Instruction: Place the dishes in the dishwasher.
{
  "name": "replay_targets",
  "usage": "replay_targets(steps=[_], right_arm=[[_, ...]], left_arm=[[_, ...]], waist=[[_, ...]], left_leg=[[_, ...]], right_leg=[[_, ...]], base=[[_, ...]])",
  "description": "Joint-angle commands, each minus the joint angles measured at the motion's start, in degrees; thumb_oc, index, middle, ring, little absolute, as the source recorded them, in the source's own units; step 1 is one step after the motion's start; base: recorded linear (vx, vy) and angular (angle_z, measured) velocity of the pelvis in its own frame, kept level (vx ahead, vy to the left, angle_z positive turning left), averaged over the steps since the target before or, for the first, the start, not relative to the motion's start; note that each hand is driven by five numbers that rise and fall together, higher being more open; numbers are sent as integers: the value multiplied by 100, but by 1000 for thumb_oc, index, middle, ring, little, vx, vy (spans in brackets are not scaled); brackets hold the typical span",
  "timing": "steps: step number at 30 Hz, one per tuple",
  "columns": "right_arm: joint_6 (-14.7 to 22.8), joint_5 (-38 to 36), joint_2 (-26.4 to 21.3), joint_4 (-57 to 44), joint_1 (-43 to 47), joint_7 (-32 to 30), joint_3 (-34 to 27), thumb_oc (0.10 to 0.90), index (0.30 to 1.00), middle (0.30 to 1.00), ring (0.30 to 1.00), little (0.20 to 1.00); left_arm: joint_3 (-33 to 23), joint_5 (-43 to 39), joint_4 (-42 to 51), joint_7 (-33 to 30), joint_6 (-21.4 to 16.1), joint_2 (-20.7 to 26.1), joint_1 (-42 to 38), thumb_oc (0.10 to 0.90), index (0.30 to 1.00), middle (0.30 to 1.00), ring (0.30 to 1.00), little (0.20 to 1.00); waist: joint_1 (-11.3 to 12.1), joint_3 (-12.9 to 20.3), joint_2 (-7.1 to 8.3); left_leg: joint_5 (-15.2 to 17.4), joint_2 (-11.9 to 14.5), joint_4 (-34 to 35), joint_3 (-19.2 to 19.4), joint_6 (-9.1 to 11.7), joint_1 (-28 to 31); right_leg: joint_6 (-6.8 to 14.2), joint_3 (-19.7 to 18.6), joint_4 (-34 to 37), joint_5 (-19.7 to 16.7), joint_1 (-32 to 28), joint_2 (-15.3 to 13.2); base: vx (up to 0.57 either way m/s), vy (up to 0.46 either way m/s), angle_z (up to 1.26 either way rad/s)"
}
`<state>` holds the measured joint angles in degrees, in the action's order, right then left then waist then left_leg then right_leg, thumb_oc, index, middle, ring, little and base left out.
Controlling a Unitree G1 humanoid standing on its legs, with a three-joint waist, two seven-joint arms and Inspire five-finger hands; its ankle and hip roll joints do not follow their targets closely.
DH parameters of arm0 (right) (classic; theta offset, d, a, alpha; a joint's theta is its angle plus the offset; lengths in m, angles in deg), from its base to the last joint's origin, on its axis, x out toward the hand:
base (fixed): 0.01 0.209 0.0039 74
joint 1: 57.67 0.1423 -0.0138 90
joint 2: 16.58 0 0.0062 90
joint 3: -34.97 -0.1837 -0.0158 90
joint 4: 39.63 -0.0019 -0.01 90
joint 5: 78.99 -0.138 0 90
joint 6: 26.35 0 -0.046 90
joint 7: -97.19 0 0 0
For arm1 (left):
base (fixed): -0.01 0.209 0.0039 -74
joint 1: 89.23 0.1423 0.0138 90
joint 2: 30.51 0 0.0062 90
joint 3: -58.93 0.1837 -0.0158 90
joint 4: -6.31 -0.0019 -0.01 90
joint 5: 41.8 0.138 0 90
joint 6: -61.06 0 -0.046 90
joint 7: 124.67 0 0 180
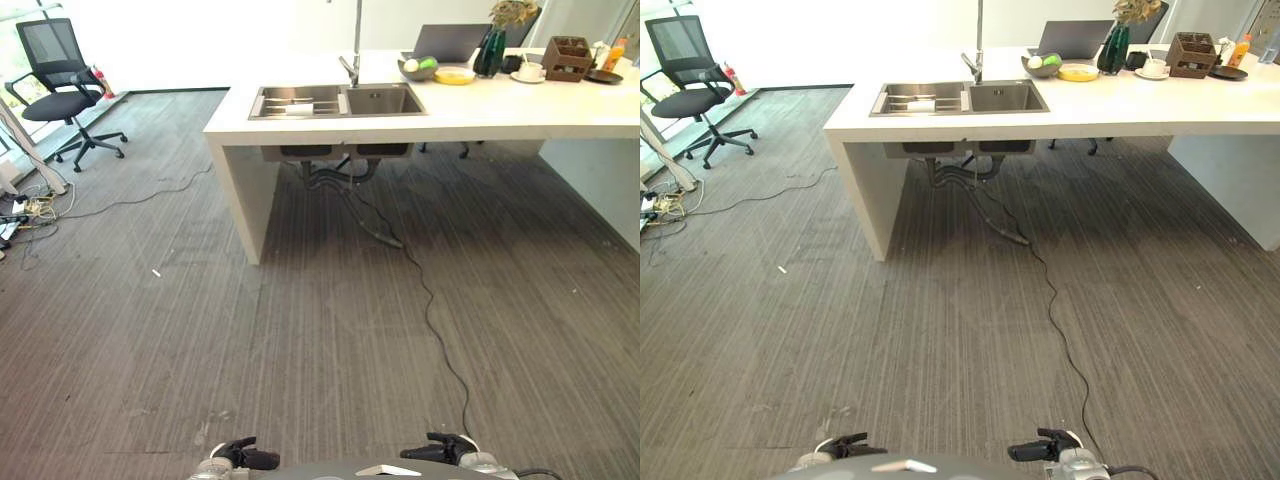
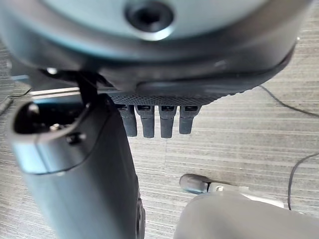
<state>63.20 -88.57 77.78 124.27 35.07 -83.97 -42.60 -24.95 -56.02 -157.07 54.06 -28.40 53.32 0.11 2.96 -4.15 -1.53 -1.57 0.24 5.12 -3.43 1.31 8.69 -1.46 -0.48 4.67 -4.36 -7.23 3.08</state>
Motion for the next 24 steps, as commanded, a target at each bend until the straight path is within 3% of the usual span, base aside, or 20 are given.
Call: replay_targets(steps=[1, 11, 16, 24], right_arm=[[216, -179, 91, -87, 204, -6, 148, 800, 900, 900, 900, 900], [242, -152, 145, -87, 187, -60, 213, 800, 900, 900, 900, 900], [259, -133, 141, -112, 170, -121, 206, 800, 900, 900, 900, 900], [298, -128, 231, -278, 83, -311, 341, 800, 900, 900, 900, 900]], left_arm=[[-82, -276, -113, -155, -160, -170, -296, 800, 900, 900, 900, 900], [-96, -276, -249, -226, -152, -229, -243, 800, 900, 900, 900, 900], [-241, -715, -95, -313, -239, -270, -204, 800, 900, 900, 900, 900], [79, -802, 193, -576, -312, -470, -99, 800, 900, 900, 900, 900]], waist=[[84, 101, 318], [124, 85, 335], [147, 87, 346], [158, -2, 357]], left_leg=[[121, -235, -12, -65, 14, -127], [132, -243, -12, -71, 15, -128], [70, -243, -12, -105, 24, -186], [114, -262, -12, -141, 13, -188]], right_leg=[[620, -138, 24, 471, -172, -344], [620, -107, 33, 474, -187, -347], [619, -76, 33, 423, -142, -356], [619, -3, 15, 467, -162, -379]], base=[[0, 0, 0], [4, 0, 0], [7, 0, 0], [0, 0, 0]])
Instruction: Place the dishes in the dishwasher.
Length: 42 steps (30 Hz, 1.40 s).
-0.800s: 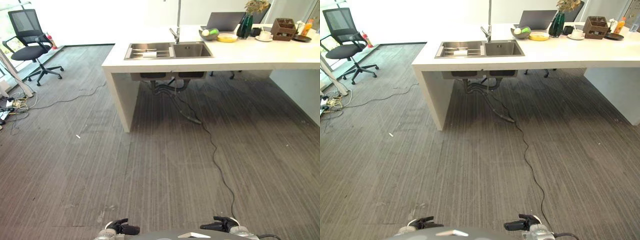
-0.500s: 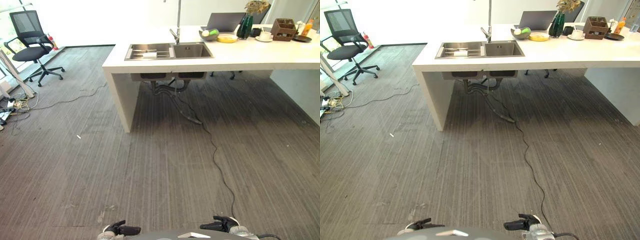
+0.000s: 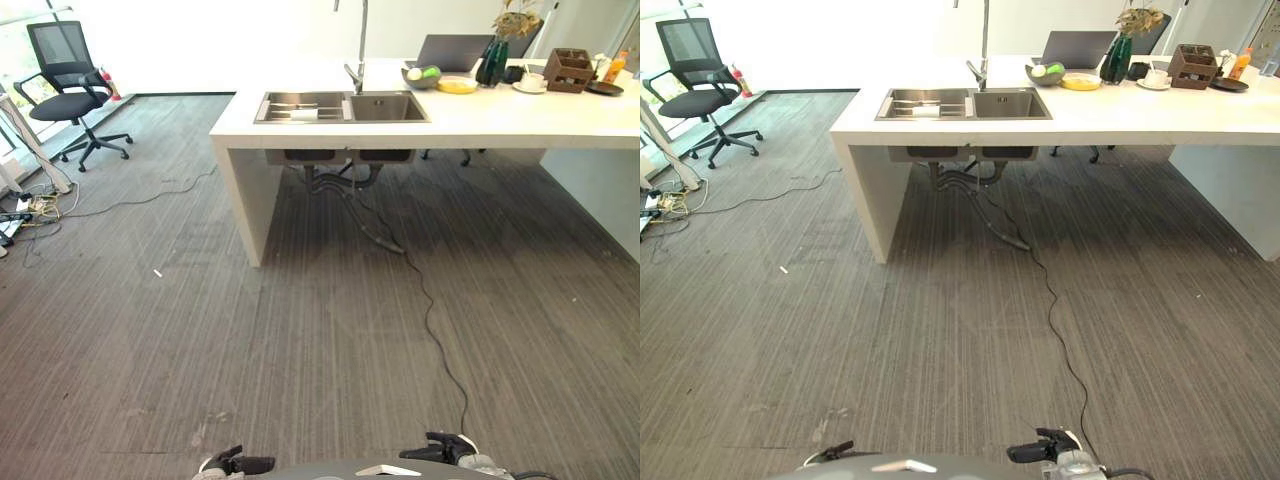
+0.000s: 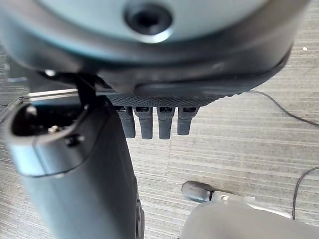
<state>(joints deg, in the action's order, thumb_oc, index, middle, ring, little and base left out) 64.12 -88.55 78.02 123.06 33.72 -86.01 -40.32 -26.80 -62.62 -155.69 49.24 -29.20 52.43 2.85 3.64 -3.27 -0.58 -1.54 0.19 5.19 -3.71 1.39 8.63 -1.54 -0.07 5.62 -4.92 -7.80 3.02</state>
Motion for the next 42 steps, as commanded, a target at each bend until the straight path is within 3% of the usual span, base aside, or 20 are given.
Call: replay_targets(steps=[1, 7, 13, 20, 22, 23, 24, 25, 28, 32, 35, 36, 37, 39, 40, 42], right_arm=[[211, -148, 215, -228, 202, -139, 151, 800, 900, 900, 900, 900], [203, -141, 191, -454, 116, -188, 232, 800, 900, 900, 900, 900], [140, -228, 10, -1107, -147, -312, 191, 800, 900, 900, 900, 900], [69, -175, -120, -1482, -272, -268, 252, 800, 900, 900, 900, 900], [52, -175, -180, -1666, -252, -290, 279, 800, 900, 900, 900, 900], [44, -169, -266, -1922, -237, -291, 311, 800, 900, 900, 900, 900], [59, -204, -294, -1950, -223, -288, 309, 800, 900, 900, 900, 900], [28, -228, -320, -1876, -180, -323, 306, 800, 900, 900, 900, 900], [-74, -84, -315, -1586, -142, -356, 340, 800, 900, 900, 900, 900], [-119, 212, -268, -1578, -159, -357, 593, 800, 900, 900, 900, 900], [-159, 262, -234, -1507, -84, -383, 642, 800, 900, 900, 900, 900], [-177, 191, -140, -1461, -11, -434, 571, 800, 900, 900, 900, 900], [-178, 191, -137, -1461, -12, -435, 570, 800, 900, 900, 900, 900], [-176, 62, 18, -1627, -5, -461, 566, 800, 900, 900, 900, 900], [-176, 62, 15, -1627, -9, -461, 563, 800, 900, 900, 900, 900], [-163, 15, 40, -1760, 35, -475, 565, 800, 900, 900, 900, 900]], left_arm=[[371, -171, 224, -152, -253, -403, -306, 800, 900, 900, 900, 900], [602, -240, 809, -232, -272, -397, -74, 800, 900, 900, 900, 900], [1055, -480, 2387, -259, -195, -147, 379, 800, 900, 900, 900, 900], [1149, -539, 3007, -165, -58, 78, 680, 800, 900, 900, 900, 900], [1114, -659, 3350, -217, -59, 176, 748, 800, 900, 900, 900, 900], [1095, -917, 3654, -271, -95, 261, 749, 800, 900, 900, 900, 900], [1123, -1103, 3766, -293, -105, 257, 717, 800, 900, 900, 900, 900], [1163, -1201, 3726, -310, -111, 230, 669, 800, 900, 900, 900, 900], [1164, -1170, 3596, -361, -68, 155, 605, 800, 900, 900, 900, 900], [1292, -1150, 3640, -412, -7, 5, 782, 800, 900, 900, 900, 900], [1350, -1175, 3656, -430, 37, 24, 784, 800, 900, 900, 900, 900], [1326, -1410, 3749, -578, 13, 61, 746, 800, 900, 900, 900, 900], [1328, -1412, 3753, -580, 14, 65, 748, 800, 900, 900, 900, 900], [1523, -1602, 4063, -670, -1, 205, 722, 800, 900, 900, 900, 900], [1529, -1602, 4063, -671, 0, 204, 724, 800, 900, 900, 900, 900], [1652, -1664, 4206, -701, 38, 278, 570, 800, 900, 900, 900, 900]], waist=[[86, -115, 262], [83, -167, 234], [-38, -340, 117], [-98, -381, 52], [-108, -522, 58], [-80, -741, 175], [0, -865, 250], [85, -916, 224], [303, -837, 238], [613, -642, 198], [680, -624, 224], [620, -449, 180], [626, -449, 190], [570, -353, 280], [558, -347, 308], [265, -437, 166]], left_leg=[[102, -261, -19, -101, 5, -193], [79, -261, -19, -75, 6, -243], [-53, -280, -19, -115, 117, -467], [-59, -208, -19, -64, 139, -453], [-111, -91, -216, 28, 179, -559], [-37, -176, -1551, 193, 375, -1284], [-255, -209, -2238, 287, 460, -1676], [-450, -185, -2246, 309, 461, -1942], [-451, -160, -1431, 764, 293, -2262], [-840, -85, -268, 1026, 279, -2704], [-962, -48, -252, 1080, 286, -2705], [-1219, -57, -97, 1292, 164, -2410], [-1215, -63, -96, 1299, 162, -2407], [-982, -129, -19, 1361, -38, -2027], [-944, -170, -20, 1355, -41, -2020], [-682, -99, -19, 1156, -95, -1599]], right_leg=[[629, -16, -94, 517, -91, -375], [638, 5, -113, 496, -40, -381], [631, 299, -257, 502, 185, -408], [610, 314, -284, 531, 210, -357], [582, 201, -398, 584, 304, -342], [542, 121, -462, 565, 416, -405], [512, 78, -439, 535, 380, -455], [506, 60, -353, 538, 346, -423], [518, 17, -88, 674, -44, -389], [576, -325, -62, 1019, -524, -328], [595, -411, -62, 1107, -717, -348], [628, -479, -348, 1160, -804, -313], [630, -482, -360, 1173, -799, -322], [1009, -581, -2104, 253, -309, -260], [1014, -566, -2132, 302, -310, -295], [1301, -565, -3522, -288, 288, 13]], base=[[-5, 14, 4], [-2, 1, 1], [-54, -6, 7], [5, -41, 13], [-76, -79, -10], [-133, -140, -22], [-95, -162, -29], [83, -86, -13], [318, -7, 0], [427, 76, -20], [286, 55, -42], [418, 121, -41], [639, 209, -23], [322, 116, -33], [185, 66, -75], [344, 138, -49]])
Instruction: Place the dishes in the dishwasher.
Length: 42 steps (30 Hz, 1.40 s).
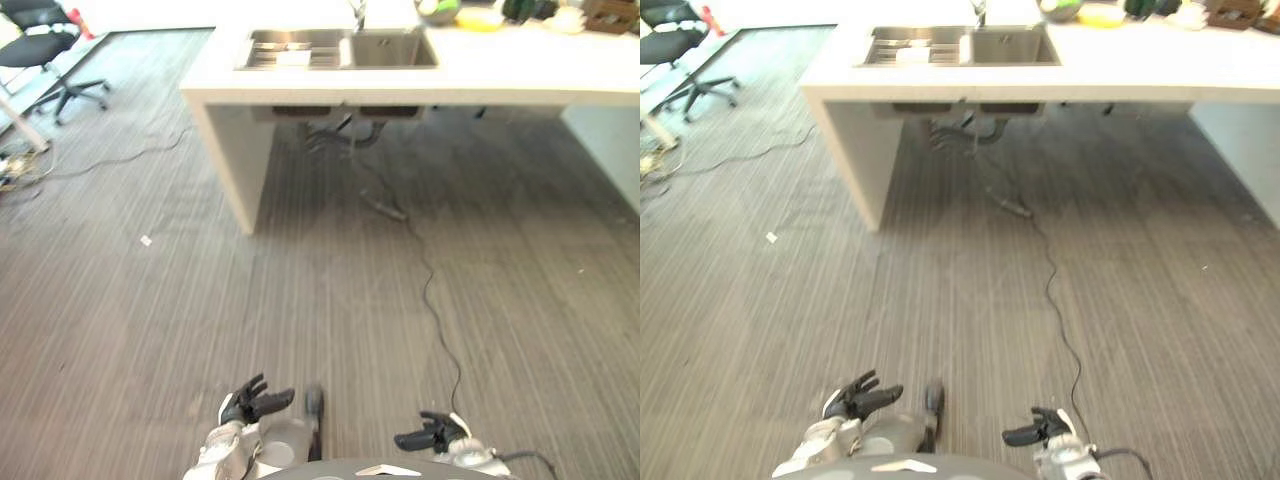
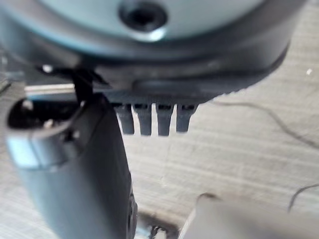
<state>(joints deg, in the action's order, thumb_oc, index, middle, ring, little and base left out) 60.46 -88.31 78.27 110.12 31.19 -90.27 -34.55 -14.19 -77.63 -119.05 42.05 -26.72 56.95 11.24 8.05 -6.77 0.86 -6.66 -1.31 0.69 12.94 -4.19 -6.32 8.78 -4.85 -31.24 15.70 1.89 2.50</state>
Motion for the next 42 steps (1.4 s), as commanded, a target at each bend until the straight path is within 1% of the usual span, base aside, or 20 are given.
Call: replay_targets(steps=[1, 4, 5, 7, 9, 10, 12, 14, 16, 18, 19, 20, 22, 23, 25, 26, 28, 33, 39, 42], right_arm=[[213, -102, 49, -599, 325, -98, -45, 800, 900, 900, 900, 900], [224, -213, 81, -749, 378, -227, -129, 800, 900, 900, 900, 900], [288, -301, 47, -874, 386, -240, -173, 800, 900, 900, 900, 900], [302, -329, 30, -812, 360, -154, -187, 800, 900, 900, 900, 900], [287, -322, 26, -573, 401, -86, -223, 800, 900, 900, 900, 900], [294, -323, 25, -559, 414, -84, -221, 800, 900, 900, 900, 900], [285, -443, 66, -83, 460, -78, -457, 800, 900, 900, 900, 900], [290, -468, 97, 71, 478, -70, -525, 800, 900, 900, 900, 900], [363, -625, 148, 420, 455, -87, -616, 800, 900, 900, 900, 900], [377, -600, 184, 719, 547, -60, -574, 800, 900, 900, 900, 900], [442, -606, 176, 844, 584, -96, -548, 800, 900, 900, 900, 900], [639, -684, 101, 795, 604, -259, -584, 800, 900, 900, 900, 900], [639, -684, 102, 798, 602, -260, -584, 800, 900, 900, 900, 900], [805, -701, -38, 711, 590, -357, -543, 800, 900, 900, 900, 900], [899, -632, -109, 697, 668, -428, -440, 800, 900, 900, 900, 900], [948, -596, -171, 696, 625, -485, -487, 800, 900, 900, 900, 900], [997, -496, -171, 639, 548, -519, -602, 800, 900, 900, 900, 900], [1025, -226, -67, 641, 523, -434, -503, 800, 900, 900, 900, 900], [1012, -183, 157, 722, 415, -263, -464, 800, 900, 900, 900, 900], [996, -202, 266, 757, 264, -149, -438, 800, 900, 900, 900, 900]], left_arm=[[493, -341, 743, -33, -259, -137, -492, 800, 900, 900, 900, 900], [571, -446, 986, -93, -328, -104, -727, 800, 900, 900, 900, 900], [424, 123, 1235, 24, -275, 204, -872, 800, 900, 900, 900, 900], [291, 328, 1159, 136, -291, 258, -815, 800, 900, 900, 900, 900], [35, 575, 748, 113, -285, 136, -993, 800, 900, 900, 900, 900], [30, 579, 725, 118, -296, 126, -1009, 800, 900, 900, 900, 900], [-363, 454, 492, -155, -494, -104, -1385, 800, 900, 900, 900, 900], [-509, 432, 553, -294, -624, -133, -1435, 800, 900, 900, 900, 900], [-730, 470, 43, -464, -795, -280, -1606, 800, 900, 900, 900, 900], [-1208, 422, -491, -824, -1088, -369, -1769, 800, 900, 900, 900, 900], [-1379, 562, -650, -1121, -1334, -332, -1901, 800, 900, 900, 900, 900], [-1450, 916, -280, -1702, -1718, -293, -2068, 800, 900, 900, 900, 900], [-1448, 917, -279, -1703, -1716, -293, -2064, 800, 900, 900, 900, 900], [-1529, 1600, -68, -2279, -2008, -33, -2336, 800, 900, 900, 900, 900], [-1585, 2090, 50, -2889, -2086, 331, -2597, 800, 900, 900, 900, 900], [-1818, 2451, 569, -3377, -2171, 524, -2625, 800, 900, 900, 900, 900], [-2102, 2941, 1263, -3729, -2168, 758, -2522, 800, 900, 900, 900, 900], [-2567, 3719, 2151, -3764, -1989, 835, -1928, 800, 900, 900, 900, 900], [-2735, 3681, 2208, -3871, -2124, 882, -1877, 800, 900, 900, 900, 900], [-2683, 3712, 2294, -3759, -2088, 1089, -2023, 800, 900, 900, 900, 900]], waist=[[-511, -267, -191], [-699, -358, -340], [-860, -417, -388], [-924, -430, -332], [-977, -305, -184], [-998, -353, -215], [-1158, -210, -109], [-1200, -195, -142], [-1220, -49, -25], [-1227, 165, -33], [-1228, 202, -83], [-1135, 104, 146], [-1140, 119, 108], [-910, -144, 376], [-789, -180, 507], [-682, -131, 480], [-589, -26, 341], [-284, 186, 158], [-397, 507, 201], [-421, 553, 268]], left_leg=[[43, 190, 431, -759, 411, 372], [170, 256, 431, -914, 393, 614], [314, 175, 431, -1155, 411, 901], [456, 118, 431, -1279, 439, 1051], [711, -14, 431, -1466, 530, 1283], [747, 14, 431, -1486, 528, 1347], [1145, 33, 431, -1875, 662, 1686], [1271, 137, 431, -1971, 716, 1846], [1346, 221, 431, -2138, 809, 1936], [1108, 547, 431, -2177, 902, 2167], [687, 692, 81, -2121, 1010, 2135], [4, 518, -1801, -2001, 1113, 1248], [80, 551, -1848, -2004, 1100, 1241], [-2, 270, -3517, -1763, 1009, 429], [76, 322, -3833, -1161, 996, -117], [8, 538, -3309, -635, 1075, -511], [-109, 723, -2177, -187, 1048, -632], [-385, 554, -227, -302, 1001, -226], [-150, 338, 413, -278, 858, 505], [38, 262, 431, -304, 739, 668]], right_leg=[[297, 177, -1199, -2310, 94, 408], [173, 469, -1359, -2191, 612, 321], [-57, 440, -397, -1958, 1149, 127], [-94, 397, 170, -1776, 1114, -33], [-78, 213, 1603, -1900, 1225, -336], [-76, 242, 1670, -1898, 1123, -317], [146, -262, 3102, -2321, 1394, -635], [219, -327, 3216, -2418, 1470, -631], [196, -616, 3201, -2469, 1259, -615], [99, -488, 3296, -2605, 1110, -479], [44, -442, 3409, -2595, 895, -424], [-141, -355, 3532, -2539, 398, -580], [-136, -335, 3536, -2493, 380, -551], [-317, -346, 3563, -2396, -56, -689], [-407, -429, 3618, -2276, -352, -731], [-426, -408, 3624, -2096, -599, -735], [-412, -414, 3624, -1908, -835, -582], [-384, -412, 3624, -1416, -1357, -480], [-288, -297, 3331, -1363, -1370, -497], [-95, -264, 2452, -1557, -1135, -506]], base=[[380, 150, 12], [484, 103, 94], [611, 17, 34], [518, -65, 19], [507, -111, 47], [508, -119, 45], [630, -167, 43], [461, -163, 77], [449, -257, 75], [544, -296, 97], [546, -380, 69], [335, -245, 24], [220, -221, 23], [337, -355, 9], [494, -267, -10], [576, -34, -59], [560, 72, -64], [416, 112, -45], [288, 101, 1], [133, 110, 19]])
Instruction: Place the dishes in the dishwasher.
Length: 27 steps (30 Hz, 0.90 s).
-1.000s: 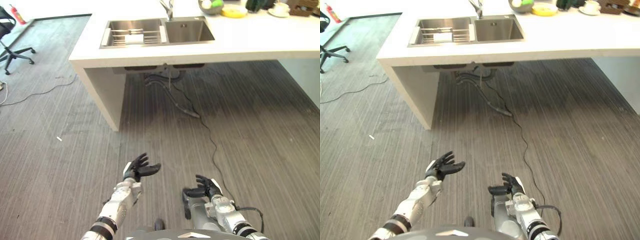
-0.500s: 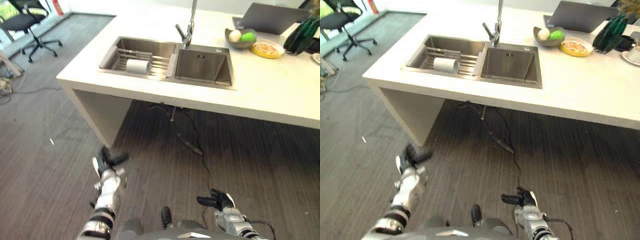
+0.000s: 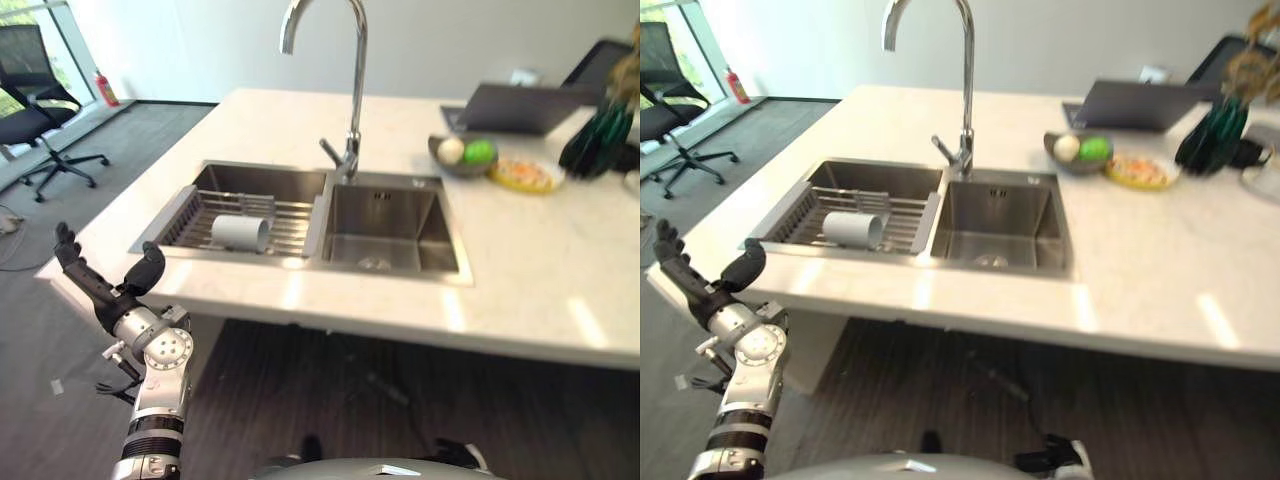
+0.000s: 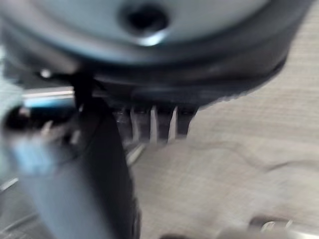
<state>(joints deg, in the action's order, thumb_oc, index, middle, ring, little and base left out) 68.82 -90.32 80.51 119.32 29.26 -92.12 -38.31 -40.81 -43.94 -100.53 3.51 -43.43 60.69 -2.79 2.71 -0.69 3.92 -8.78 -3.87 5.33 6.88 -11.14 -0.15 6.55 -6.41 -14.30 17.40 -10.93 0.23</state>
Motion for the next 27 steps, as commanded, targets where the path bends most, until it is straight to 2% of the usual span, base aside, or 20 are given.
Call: replay_targets(steps=[1, 2, 3, 4, 5, 6, 7, 9, 10, 11, 12, 14, 18, 20, 22, 23, 24, 25, 26, 27], right_arm=[[159, -2, 43, -161, 455, 37, -67, 800, 900, 900, 900, 900], [180, -64, 45, -200, 440, 92, -126, 800, 900, 900, 900, 900], [201, -72, 37, -263, 451, 143, -124, 800, 900, 900, 900, 900], [201, -72, 37, -263, 451, 143, -124, 800, 900, 900, 900, 900], [210, -114, 18, -347, 478, 204, -129, 800, 900, 900, 900, 900], [217, -114, -7, -421, 501, 241, -134, 800, 900, 900, 900, 900], [211, -139, -40, -403, 537, 284, -114, 800, 900, 900, 900, 900], [199, -194, -60, -381, 562, 320, -89, 800, 900, 900, 900, 900], [196, -204, -73, -343, 575, 328, -77, 800, 900, 900, 900, 900], [184, -145, -78, -240, 593, 273, -57, 800, 900, 900, 900, 900], [180, -115, -79, -267, 543, 290, -70, 800, 900, 900, 900, 900], [157, -183, -114, -220, 518, 354, -94, 800, 900, 900, 900, 900], [142, -262, -236, -228, 571, 425, -196, 800, 900, 900, 900, 900], [158, -376, -324, -301, 617, 419, -283, 800, 900, 900, 900, 900], [186, -498, -451, -400, 610, 384, -394, 800, 900, 900, 900, 900], [191, -563, -469, -430, 564, 358, -437, 800, 900, 900, 900, 900], [190, -563, -469, -428, 560, 358, -442, 800, 900, 900, 900, 900], [199, -609, -476, -416, 568, 342, -465, 800, 900, 900, 900, 900], [200, -611, -474, -414, 568, 343, -470, 800, 900, 900, 900, 900], [178, -724, -485, -370, 568, 281, -541, 800, 900, 900, 900, 900]], left_arm=[[-15, 342, 442, 100, -414, 716, -621, 800, 900, 900, 900, 900], [99, 379, 624, 445, -346, 887, -641, 800, 900, 900, 900, 900], [127, 316, 635, 628, -337, 960, -636, 800, 900, 900, 900, 900], [127, 316, 635, 628, -337, 960, -636, 800, 900, 900, 900, 900], [159, 268, 642, 757, -334, 1043, -672, 800, 900, 900, 900, 900], [201, 296, 775, 933, -321, 1065, -648, 800, 900, 900, 900, 900], [249, 257, 752, 1061, -396, 1074, -615, 800, 900, 900, 900, 900], [293, 89, 825, 1229, -510, 1035, -652, 800, 900, 900, 900, 900], [301, 41, 810, 1279, -538, 1024, -660, 800, 900, 900, 900, 900], [415, 68, 904, 1304, -511, 970, -668, 800, 900, 900, 900, 900], [441, 75, 1166, 1514, -547, 958, -554, 800, 900, 900, 900, 900], [426, 129, 1076, 1577, -522, 971, -485, 800, 900, 900, 900, 900], [321, -71, 1210, 1846, -518, 911, -253, 800, 900, 900, 900, 900], [458, -134, 1132, 1906, -517, 866, -390, 800, 900, 900, 900, 900], [719, -151, 1176, 2033, -543, 755, -665, 800, 900, 900, 900, 900], [919, -40, 1244, 2114, -525, 708, -855, 800, 900, 900, 900, 900], [927, -39, 1240, 2113, -524, 705, -857, 800, 900, 900, 900, 900], [1033, 23, 1265, 2150, -503, 701, -917, 800, 900, 900, 900, 900], [1041, 27, 1261, 2146, -502, 701, -923, 800, 900, 900, 900, 900], [1132, 64, 1198, 2139, -465, 712, -1004, 800, 900, 900, 900, 900]], waist=[[109, -45, -7], [66, -170, -53], [-21, -305, -119], [-21, -305, -119], [-126, -422, -206], [-199, -511, -272], [-283, -502, -256], [-332, -501, -253], [-341, -480, -225], [-314, -480, -174], [-276, -445, -175], [-250, -356, -130], [-166, -299, -186], [-208, -368, -209], [-297, -505, -214], [-366, -594, -184], [-371, -592, -193], [-444, -593, -167], [-440, -605, -168], [-407, -574, -174]], left_leg=[[320, 475, -33, 289, 1428, 75], [439, 488, -33, 116, 1347, 220], [469, 554, -33, -16, 1326, 298], [469, 554, -33, -16, 1326, 298], [485, 639, -33, -163, 1323, 376], [540, 670, -33, -329, 1324, 446], [584, 580, -33, -513, 1321, 545], [614, 514, -33, -622, 1306, 614], [657, 468, -33, -651, 1296, 638], [786, 445, -33, -586, 1291, 652], [683, 442, -33, -640, 1304, 641], [718, 394, -33, -683, 1301, 673], [780, 330, -76, -718, 1308, 800], [806, 295, -383, -703, 1374, 644], [816, 224, -1075, -664, 1557, 239], [601, 332, -1635, -457, 1801, -37], [694, 333, -1681, -472, 1800, -22], [559, 617, -1763, -246, 1843, -131], [596, 621, -1806, -248, 1848, -132], [587, 818, -1570, -189, 1772, -168]], right_leg=[[137, -97, 704, -1635, 144, -318], [387, -124, -521, -2213, 638, -187], [479, -188, -1262, -2330, 975, 11], [479, -188, -1262, -2330, 975, 11], [516, -290, -1601, -2304, 1239, 253], [452, -291, -1836, -2155, 1534, 377], [242, -434, -1360, -1865, 1652, 452], [26, -491, -619, -1477, 1566, 610], [-49, -509, -234, -1447, 1465, 610], [-114, -348, 241, -1479, 1409, 499], [-132, -229, 382, -1623, 1326, 453], [-182, -285, 567, -1598, 1122, 417], [-239, -245, 808, -1683, 899, 357], [-292, -282, 932, -1661, 834, 294], [-314, -231, 1062, -1702, 793, 160], [-342, -202, 1146, -1715, 687, 47], [-344, -189, 1156, -1658, 644, 48], [-326, -168, 1204, -1644, 592, -45], [-327, -165, 1211, -1631, 569, -43], [-308, -148, 1345, -1559, 396, -148]], base=[[118, 89, 33], [88, 91, 57], [52, 84, 46], [58, 81, 56], [91, 81, 34], [243, 120, 39], [281, 85, 43], [239, 39, 67], [159, -4, 63], [107, -34, 18], [92, -40, -9], [111, -62, -15], [127, -44, 2], [75, -28, 5], [-5, -13, 42], [53, -5, 67], [108, 34, 88], [82, 38, 89], [178, 91, 78], [226, 81, 42]])
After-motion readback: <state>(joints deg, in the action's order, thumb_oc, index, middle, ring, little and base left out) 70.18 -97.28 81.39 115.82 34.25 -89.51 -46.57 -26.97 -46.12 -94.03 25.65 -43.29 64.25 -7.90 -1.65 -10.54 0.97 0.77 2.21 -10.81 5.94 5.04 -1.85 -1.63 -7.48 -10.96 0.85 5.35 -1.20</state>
